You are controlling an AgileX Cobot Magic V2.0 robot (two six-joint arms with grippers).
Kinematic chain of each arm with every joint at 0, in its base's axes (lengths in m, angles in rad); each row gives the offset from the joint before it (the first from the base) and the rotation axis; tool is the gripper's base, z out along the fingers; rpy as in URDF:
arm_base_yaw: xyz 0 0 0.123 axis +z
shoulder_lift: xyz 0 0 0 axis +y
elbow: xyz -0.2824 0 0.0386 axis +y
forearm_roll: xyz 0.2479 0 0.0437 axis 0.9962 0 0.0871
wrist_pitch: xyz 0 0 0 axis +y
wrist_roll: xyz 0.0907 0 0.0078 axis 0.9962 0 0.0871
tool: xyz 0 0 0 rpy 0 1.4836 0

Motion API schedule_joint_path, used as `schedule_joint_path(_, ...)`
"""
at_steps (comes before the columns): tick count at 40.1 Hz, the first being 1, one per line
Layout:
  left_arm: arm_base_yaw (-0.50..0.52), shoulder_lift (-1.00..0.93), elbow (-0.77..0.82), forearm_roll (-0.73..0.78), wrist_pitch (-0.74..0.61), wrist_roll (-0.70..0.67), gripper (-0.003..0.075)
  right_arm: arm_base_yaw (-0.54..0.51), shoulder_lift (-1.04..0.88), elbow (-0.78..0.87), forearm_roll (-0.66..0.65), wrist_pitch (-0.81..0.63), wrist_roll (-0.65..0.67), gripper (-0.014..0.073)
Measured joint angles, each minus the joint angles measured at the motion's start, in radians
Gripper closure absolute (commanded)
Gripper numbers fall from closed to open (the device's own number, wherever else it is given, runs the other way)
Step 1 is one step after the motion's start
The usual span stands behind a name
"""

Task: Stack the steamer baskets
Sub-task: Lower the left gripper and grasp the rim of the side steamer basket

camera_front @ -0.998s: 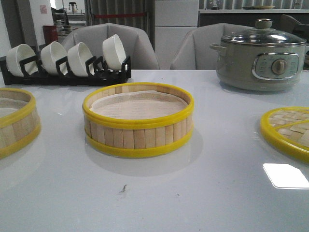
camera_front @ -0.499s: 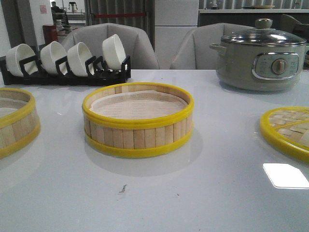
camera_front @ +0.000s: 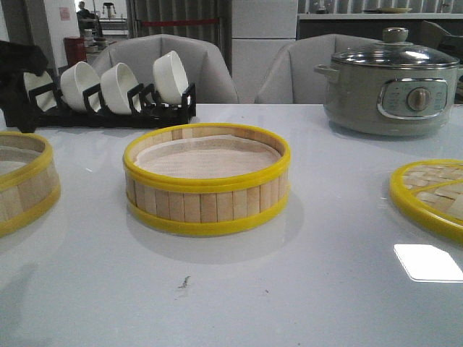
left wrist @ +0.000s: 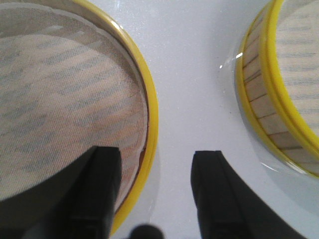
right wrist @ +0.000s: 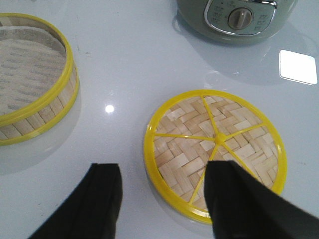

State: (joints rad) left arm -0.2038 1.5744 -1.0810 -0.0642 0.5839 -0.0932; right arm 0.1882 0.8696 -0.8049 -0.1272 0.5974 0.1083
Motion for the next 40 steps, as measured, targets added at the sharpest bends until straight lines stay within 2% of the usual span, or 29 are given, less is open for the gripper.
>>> schedule_joint_path(12, 0.000, 0.217, -0.158, 0.015, 0.007, 0.000, 0.0317, 0.000, 0.000, 0.000, 0.000, 0.000, 0.000, 0.0124)
schedule_joint_path(19, 0.000, 0.295, -0.199, 0.015, 0.031, 0.000, 0.0330, 0.000, 0.000, 0.000, 0.000, 0.000, 0.000, 0.0124)
schedule_joint_path(23, 0.000, 0.307, -0.199, 0.015, 0.038, 0.000, 0.0396, 0.000, 0.000, 0.000, 0.000, 0.000, 0.000, 0.0124)
schedule_joint_path(25, 0.000, 0.308, -0.199, 0.017, 0.038, 0.000, 0.0459, 0.000, 0.000, 0.000, 0.000, 0.000, 0.000, 0.0124)
schedule_joint_path(29, 0.000, 0.313, -0.201, 0.024, 0.040, 0.000, 0.0630, 0.000, 0.000, 0.000, 0.000, 0.000, 0.000, 0.0124)
schedule_joint_path(30, 0.000, 0.313, -0.201, 0.025, 0.042, 0.000, 0.0646, 0.000, 0.000, 0.000, 0.000, 0.000, 0.000, 0.0124)
schedule_joint_path(32, 0.000, 0.315, -0.201, 0.029, 0.045, 0.000, 0.0621, 0.000, 0.000, 0.000, 0.000, 0.000, 0.000, 0.0124)
schedule_joint_path(40, 0.000, 0.315, -0.220, 0.064, 0.086, 0.000, 0.0627, 0.000, 0.000, 0.000, 0.000, 0.000, 0.000, 0.0124)
